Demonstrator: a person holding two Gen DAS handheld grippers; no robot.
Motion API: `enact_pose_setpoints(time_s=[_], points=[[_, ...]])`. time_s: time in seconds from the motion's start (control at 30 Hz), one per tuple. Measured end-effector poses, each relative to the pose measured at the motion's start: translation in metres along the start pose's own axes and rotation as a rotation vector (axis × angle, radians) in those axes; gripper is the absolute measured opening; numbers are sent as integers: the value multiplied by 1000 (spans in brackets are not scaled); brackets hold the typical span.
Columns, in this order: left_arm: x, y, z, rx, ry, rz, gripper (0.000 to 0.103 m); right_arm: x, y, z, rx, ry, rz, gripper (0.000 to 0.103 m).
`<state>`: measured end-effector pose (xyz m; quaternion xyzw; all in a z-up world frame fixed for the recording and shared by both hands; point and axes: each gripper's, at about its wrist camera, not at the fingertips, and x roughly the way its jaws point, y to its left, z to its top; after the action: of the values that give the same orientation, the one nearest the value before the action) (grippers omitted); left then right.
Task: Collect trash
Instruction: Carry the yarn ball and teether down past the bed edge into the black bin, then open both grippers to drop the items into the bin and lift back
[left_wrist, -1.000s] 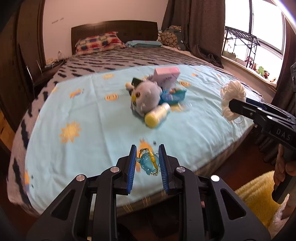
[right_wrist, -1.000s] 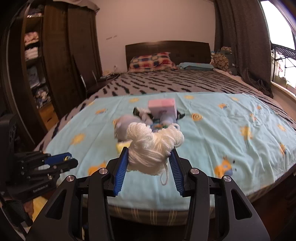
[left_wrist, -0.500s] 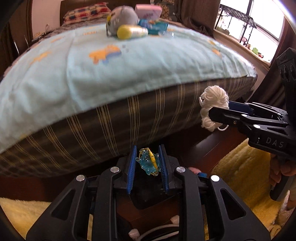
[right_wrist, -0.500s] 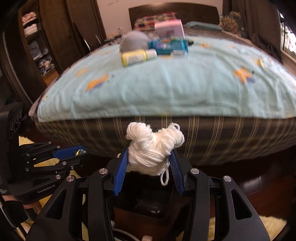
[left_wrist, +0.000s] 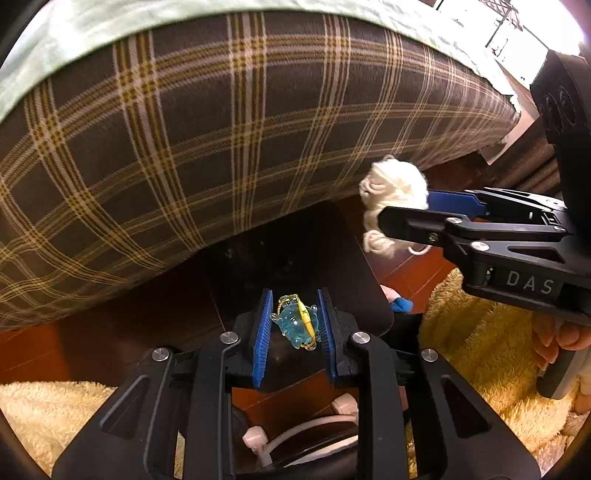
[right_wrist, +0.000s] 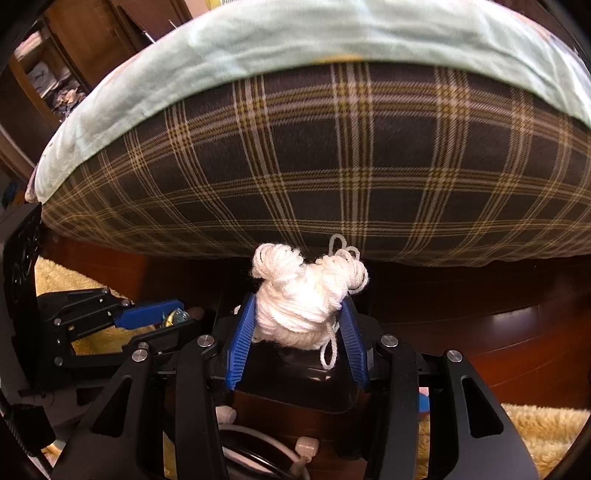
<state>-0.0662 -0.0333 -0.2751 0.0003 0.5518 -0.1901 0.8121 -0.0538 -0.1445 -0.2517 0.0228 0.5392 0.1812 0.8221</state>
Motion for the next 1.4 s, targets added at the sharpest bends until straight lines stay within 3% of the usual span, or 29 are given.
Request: enact_pose_setpoints(time_s=[0.13,0.27,0.43,0.6,0.77,0.97,1.07,1.17,1.4], points=[[1,-3,2,-9,-5,-5,25,6,4,0,9,-13,5,51],[-1,3,5,-22,-10,-1,38,0,-4,5,26,-21,5,60],[-15,15,9,-38,-24,5,39,-14,-15,15,48,-53,-3,60],[-51,25,20,-52,-93,30,48,-56,-22,30,64,-154,1,60],[-99,29,38,-51,-193,69,54,-111,-30,53,40,-292,-58,60],[-147,36,68,-53,-280,90,58,-150,-40,91,16,-394,-123,60],[-161,36,88,-35,-312,128,59,-152,-43,111,10,-406,-137,60],[-164,31,105,-28,-323,102,59,-147,-45,131,9,-401,-147,60],[-134,29,146,-31,-326,83,59,-118,-38,171,6,-381,-124,60]])
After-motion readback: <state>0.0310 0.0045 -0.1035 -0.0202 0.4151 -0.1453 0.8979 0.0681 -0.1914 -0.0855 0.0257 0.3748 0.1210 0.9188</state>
